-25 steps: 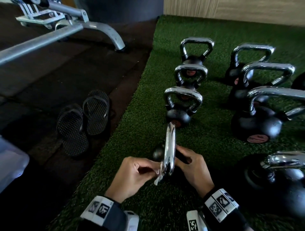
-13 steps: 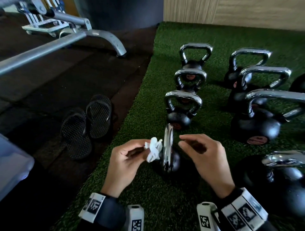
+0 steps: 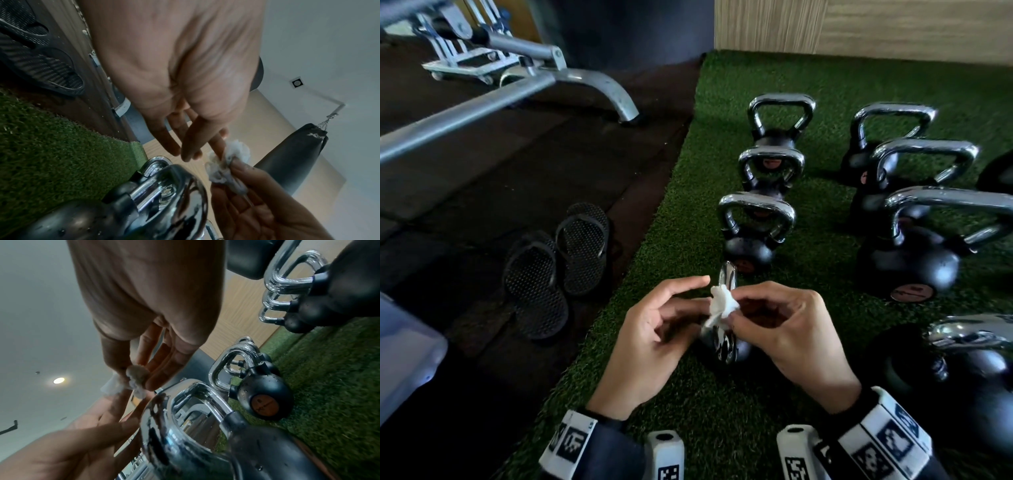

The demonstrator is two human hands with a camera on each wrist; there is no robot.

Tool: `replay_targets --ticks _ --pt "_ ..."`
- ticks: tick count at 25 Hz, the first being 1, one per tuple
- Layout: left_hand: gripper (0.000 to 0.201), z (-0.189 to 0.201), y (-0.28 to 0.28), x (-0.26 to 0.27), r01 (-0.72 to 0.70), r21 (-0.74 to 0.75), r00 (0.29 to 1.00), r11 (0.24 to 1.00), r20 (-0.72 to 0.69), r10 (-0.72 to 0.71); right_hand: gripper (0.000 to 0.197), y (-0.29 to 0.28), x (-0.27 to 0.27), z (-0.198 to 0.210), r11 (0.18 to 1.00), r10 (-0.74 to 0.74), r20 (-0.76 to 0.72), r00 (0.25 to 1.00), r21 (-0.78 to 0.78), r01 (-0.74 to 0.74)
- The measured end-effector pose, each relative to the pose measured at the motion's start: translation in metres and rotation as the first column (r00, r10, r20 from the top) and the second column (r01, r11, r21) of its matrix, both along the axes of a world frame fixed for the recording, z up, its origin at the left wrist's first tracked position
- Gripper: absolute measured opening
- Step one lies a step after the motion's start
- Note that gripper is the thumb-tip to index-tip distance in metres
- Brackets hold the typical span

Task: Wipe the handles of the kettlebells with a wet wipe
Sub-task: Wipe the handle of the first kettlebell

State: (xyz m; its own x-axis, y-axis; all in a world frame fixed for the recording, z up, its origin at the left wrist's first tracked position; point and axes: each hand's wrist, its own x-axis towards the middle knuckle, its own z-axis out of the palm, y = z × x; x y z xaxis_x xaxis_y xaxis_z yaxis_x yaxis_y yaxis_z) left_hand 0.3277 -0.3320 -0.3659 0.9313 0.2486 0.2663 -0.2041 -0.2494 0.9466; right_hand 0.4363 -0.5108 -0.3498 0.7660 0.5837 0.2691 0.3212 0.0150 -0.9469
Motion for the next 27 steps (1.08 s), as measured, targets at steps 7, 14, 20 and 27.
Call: replay_targets --ticks 7,14,20,27 --pt "0.138 -0.059 0.018 0.032 0.296 0.387 0.872 0.873 -0.482 -0.082 0.018 0.0 0.044 -0.042 0.921 -0.328 -0.068 0.942 -0.247 0.302" --pt "0.126 -0.087 -0.001 0.058 0.162 0.246 0.961 0.956 -0.26 -0.096 0.016 0.024 0.048 -0.074 0.91 -0.312 -0.172 0.934 -0.337 0.242" --pt "0.126 -0.09 0.005 0.059 0.179 0.239 0.953 0.954 -0.282 -0.109 0.02 0.037 0.065 -0.06 0.936 -0.317 -0.021 0.948 -0.165 0.31" --pt "0.117 -0.088 0.007 0.062 0.205 0.244 0.946 0.948 -0.296 -0.128 0.021 0.027 0.067 -0.05 0.974 -0.202 0.006 0.979 -0.104 0.201"
